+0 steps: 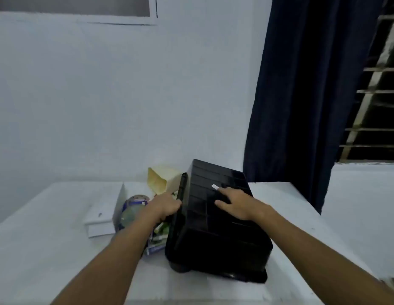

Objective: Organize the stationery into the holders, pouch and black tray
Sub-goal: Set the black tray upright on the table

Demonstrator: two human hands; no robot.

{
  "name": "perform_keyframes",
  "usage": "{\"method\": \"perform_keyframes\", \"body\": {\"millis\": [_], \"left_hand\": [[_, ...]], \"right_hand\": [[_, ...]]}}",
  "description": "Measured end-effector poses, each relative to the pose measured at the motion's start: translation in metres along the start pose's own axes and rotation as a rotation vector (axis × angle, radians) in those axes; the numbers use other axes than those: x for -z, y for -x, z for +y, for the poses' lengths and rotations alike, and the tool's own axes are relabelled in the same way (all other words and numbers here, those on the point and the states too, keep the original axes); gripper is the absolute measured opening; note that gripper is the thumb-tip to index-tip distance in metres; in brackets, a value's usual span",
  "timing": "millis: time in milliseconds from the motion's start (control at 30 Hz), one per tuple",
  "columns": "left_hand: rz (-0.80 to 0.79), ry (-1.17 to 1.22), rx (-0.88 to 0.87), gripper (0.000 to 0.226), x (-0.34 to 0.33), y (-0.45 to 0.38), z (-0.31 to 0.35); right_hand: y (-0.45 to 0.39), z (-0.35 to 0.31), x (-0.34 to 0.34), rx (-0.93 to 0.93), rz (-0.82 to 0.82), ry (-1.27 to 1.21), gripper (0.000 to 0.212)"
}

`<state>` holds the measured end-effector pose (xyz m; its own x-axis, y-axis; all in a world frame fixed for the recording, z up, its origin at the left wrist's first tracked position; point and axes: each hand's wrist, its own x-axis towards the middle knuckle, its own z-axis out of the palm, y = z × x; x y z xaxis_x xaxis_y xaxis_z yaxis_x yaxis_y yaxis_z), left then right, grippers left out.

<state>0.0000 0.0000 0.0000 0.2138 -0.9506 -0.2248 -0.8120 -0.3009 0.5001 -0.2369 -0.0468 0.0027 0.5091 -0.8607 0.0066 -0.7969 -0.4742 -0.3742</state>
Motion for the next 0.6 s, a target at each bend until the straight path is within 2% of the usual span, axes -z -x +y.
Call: {"method": "perform_keyframes", "body": {"millis": [100, 233, 433, 600], "left_hand": [[-0.076, 0.128, 0.036, 0.029, -0.018, -0.001, -0.017], [-0.113, 0.286, 0.090, 0.024, -0.032, -0.008, -0.031], [-0.093, 0.318, 0.148, 0.013, -0.026, -0.001, -0.015], [-0.105, 0.463, 0.107, 0.008, -0.006, 0.018, 0.040]], "right_hand": [[0.010, -0.001, -0.019, -0.053, -0.055, -0.014, 0.063], [0.016, -0.005, -0.030, -0.090, -0.034, -0.026, 0.060], [0.029, -0.006, -0.026, -0.080, 0.007, -0.134, 0.057], [0.042, 0.004, 0.014, -0.015, 0.189, -0.288, 0.048]]}}
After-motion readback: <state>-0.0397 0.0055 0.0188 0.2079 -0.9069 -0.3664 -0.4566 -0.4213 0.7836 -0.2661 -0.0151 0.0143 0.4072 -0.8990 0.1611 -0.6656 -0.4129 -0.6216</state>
